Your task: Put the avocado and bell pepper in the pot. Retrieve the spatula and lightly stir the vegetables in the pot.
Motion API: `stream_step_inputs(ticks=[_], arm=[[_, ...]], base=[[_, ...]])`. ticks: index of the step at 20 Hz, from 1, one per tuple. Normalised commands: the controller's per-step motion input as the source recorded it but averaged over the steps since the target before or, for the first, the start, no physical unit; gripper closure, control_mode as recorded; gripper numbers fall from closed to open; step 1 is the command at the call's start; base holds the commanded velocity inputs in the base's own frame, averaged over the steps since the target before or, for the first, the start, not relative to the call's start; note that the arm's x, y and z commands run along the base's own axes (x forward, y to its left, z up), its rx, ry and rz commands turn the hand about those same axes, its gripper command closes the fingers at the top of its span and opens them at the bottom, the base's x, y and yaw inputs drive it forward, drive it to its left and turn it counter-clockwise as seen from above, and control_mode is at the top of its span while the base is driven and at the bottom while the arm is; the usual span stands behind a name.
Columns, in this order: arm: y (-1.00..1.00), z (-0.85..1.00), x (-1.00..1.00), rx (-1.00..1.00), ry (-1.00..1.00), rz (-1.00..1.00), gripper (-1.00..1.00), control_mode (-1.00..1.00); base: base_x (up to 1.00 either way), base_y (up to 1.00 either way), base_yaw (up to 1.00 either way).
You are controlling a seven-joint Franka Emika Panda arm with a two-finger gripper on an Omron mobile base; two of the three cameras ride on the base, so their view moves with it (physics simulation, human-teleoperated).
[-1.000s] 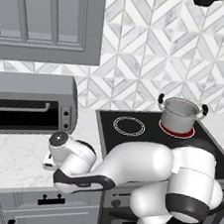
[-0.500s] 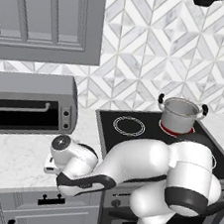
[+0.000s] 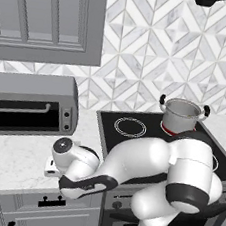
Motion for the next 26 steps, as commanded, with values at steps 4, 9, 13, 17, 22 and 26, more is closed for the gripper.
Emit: stream_step_inputs(ticks=[4, 9, 13, 17, 22, 26], arm=[[0.00, 0.00, 0.00, 0.00, 0.00, 0.03, 1.00, -1.00], [0.00, 0.01, -0.01, 0.00, 0.00, 0.02, 1.00, -1.00], [-0.03, 0.49, -0.38, 0.04, -0.07, 0.00, 1.00, -1.00], [-0.23, 1.00, -0.58, 0.20, -0.07, -0.02, 1.00, -1.00], [-0.40, 1.00, -0.51, 0.32, -0.01, -0.10, 1.00, -1.00], [-0.47, 1.00, -0.20, 0.41, 0.02, -0.13, 1.00, -1.00]], base=[[0.00, 0.00, 0.00], [0.00, 0.00, 0.00], [0.00, 0.00, 0.00], [0.00, 0.00, 0.00], [0.00, 0.00, 0.00], [0.00, 0.00, 0.00]])
